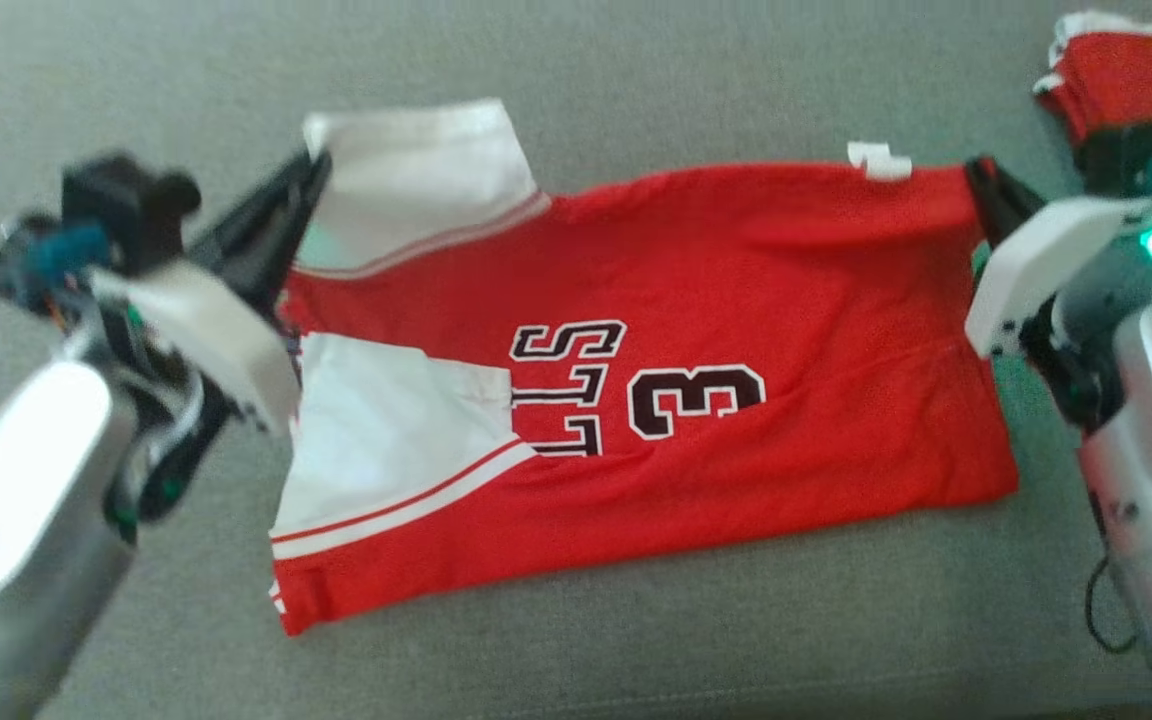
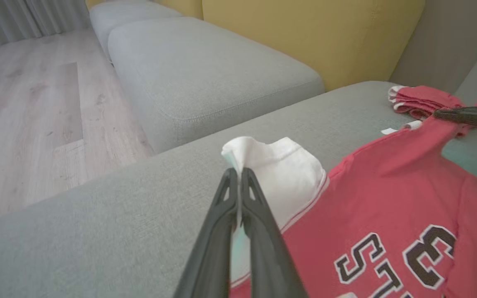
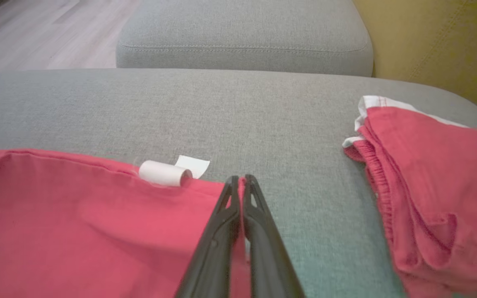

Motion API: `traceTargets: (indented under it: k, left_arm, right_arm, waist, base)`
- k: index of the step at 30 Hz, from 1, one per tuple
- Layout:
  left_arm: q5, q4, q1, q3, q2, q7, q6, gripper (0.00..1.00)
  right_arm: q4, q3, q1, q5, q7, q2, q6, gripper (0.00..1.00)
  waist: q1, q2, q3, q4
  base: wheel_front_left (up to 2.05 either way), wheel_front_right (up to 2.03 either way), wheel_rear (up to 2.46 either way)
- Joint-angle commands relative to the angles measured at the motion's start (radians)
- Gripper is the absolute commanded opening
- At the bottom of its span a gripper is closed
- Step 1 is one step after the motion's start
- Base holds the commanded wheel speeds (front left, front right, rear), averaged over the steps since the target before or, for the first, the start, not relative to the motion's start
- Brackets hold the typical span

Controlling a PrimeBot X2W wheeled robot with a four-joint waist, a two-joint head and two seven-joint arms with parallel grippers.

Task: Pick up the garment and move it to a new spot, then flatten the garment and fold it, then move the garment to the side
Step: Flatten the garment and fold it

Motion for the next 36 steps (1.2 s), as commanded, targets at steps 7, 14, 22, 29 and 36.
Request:
traceTargets:
  k: [7,14,22,29,36]
  left_arm:
    - [-0.01,-0.088,0.187,0.039,0.033,-0.14,0.062,0.0]
    - [-0.012,-0.081,0.343,-0.003,0.002,-0.225,0.087,0.0]
    - [0.002,0.0,0.41,-0.033,-0.036,-0.304,0.088,0.0]
    - [0.018,0.083,0.456,-0.05,-0.07,-0.398,0.084,1.0]
    - [0.007,0.054,0.545,0.006,-0.107,-0.49,0.152,1.0]
  right_arm:
    - [-0.078,-0.017,0.102,0.006,-0.03,-0.021,-0.001,0.0]
    - [-0.089,-0.062,0.174,-0.007,-0.047,-0.018,-0.001,0.0]
    - [-0.124,-0.088,0.252,-0.022,-0.061,-0.003,-0.001,0.0]
    - [-0.16,-0.107,0.323,-0.057,-0.122,0.025,-0.001,1.0]
    - [-0.202,-0.185,0.416,-0.085,-0.172,0.06,-0.001,1.0]
  waist:
    - [0.0002,-0.0001,-0.104,0.039]
    - [0.0002,-0.0001,-0.134,0.06]
    - [0.0002,-0.0001,-0.15,0.056]
    - [0.0002,-0.0001,-0.168,0.041]
    - [0.0002,-0.0001,-0.199,0.044]
  base:
    - [0.0,0.0,0.0]
    - [0.0,0.0,0.0]
    - [0.0,0.0,0.0]
    - [0.0,0.0,0.0]
    - [0.0,0.0,0.0]
